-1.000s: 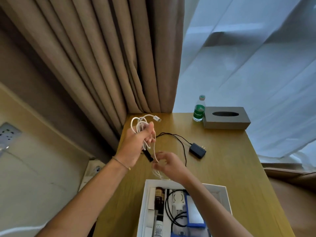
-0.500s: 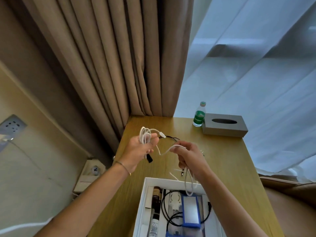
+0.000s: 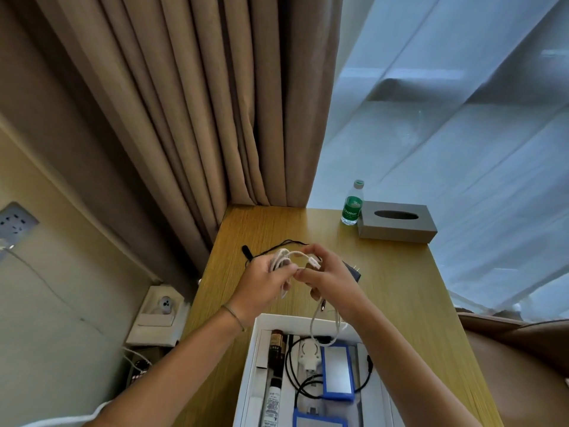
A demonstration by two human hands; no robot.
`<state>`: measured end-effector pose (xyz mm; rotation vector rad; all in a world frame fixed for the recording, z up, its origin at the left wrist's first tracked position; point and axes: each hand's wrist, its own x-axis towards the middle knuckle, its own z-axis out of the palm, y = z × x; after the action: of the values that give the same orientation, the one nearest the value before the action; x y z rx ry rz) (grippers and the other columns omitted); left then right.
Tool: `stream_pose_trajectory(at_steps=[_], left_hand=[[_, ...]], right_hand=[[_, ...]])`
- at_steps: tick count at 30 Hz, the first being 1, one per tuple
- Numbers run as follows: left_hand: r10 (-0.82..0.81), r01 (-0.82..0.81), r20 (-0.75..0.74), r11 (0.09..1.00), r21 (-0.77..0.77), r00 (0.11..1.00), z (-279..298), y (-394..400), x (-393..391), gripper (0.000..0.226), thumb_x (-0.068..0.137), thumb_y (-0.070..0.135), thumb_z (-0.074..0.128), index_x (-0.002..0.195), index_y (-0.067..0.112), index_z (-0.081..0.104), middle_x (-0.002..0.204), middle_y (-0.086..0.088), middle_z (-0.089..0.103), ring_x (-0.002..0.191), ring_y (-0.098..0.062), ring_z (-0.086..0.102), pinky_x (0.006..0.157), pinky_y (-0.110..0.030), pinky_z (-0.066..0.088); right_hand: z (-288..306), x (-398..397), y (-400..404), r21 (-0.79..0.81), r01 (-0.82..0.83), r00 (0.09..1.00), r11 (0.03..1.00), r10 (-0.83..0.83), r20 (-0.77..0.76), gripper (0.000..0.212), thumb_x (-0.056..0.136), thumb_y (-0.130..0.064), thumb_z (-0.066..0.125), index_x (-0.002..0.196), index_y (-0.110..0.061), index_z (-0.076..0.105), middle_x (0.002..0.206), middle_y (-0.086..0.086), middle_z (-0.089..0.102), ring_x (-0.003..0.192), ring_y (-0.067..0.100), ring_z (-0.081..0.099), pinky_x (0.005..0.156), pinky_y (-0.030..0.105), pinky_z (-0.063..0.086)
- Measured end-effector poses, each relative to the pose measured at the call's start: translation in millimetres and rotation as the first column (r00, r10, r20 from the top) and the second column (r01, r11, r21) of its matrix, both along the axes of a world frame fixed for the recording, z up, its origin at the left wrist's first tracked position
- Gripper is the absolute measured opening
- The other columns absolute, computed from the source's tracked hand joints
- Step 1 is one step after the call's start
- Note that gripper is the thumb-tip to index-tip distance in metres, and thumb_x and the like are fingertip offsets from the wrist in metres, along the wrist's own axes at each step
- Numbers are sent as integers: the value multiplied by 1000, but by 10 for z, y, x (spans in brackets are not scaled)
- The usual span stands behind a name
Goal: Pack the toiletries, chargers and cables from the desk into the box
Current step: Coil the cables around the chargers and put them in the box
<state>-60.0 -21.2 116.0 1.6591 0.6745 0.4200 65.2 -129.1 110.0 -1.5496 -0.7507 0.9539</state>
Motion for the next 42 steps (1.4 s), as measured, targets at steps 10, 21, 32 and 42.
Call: stream_pose_trajectory(at_steps=[10,21,32,42], left_hand=[[445,-25,197,445,-895,874,97,422,-153,18,99,20,53,87,7,60,61,-1,57,59,-14,61,60,-30,59],[750,-185,178,373,-909,637,167,803,-164,28,97,-11,37,118,0,52,129,-25,62,116,-33,65,102,-43,52],[290,-298,-119,953,-55,950,-301,205,7,41,95,-6,43,102,23,71,89,-4,76,81,-19,69,60,-21,50],[-322,401,239,749,-527,916,-233,18,-197,57,102,43,44,100,-12,60,46,3,43,39,-13,35,80,-44,54]], right_hand=[[-149,219,-277,-134,-158,979,978,174,110,1,88,-3,72,89,-3,71,69,-1,69,60,6,62,63,18,52],[-164,257,-476,-106,-161,965,981,179,193,22,97,-25,61,84,-11,72,69,1,63,64,21,54,68,27,45],[127,123,-148,-13,-269,926,963,262,273,18,99,-28,61,99,-23,78,62,-1,56,51,15,37,48,25,31],[32,251,3,-4,109,804,994,-86,589,13,88,-40,72,76,-35,69,73,-15,63,73,0,56,72,24,40]])
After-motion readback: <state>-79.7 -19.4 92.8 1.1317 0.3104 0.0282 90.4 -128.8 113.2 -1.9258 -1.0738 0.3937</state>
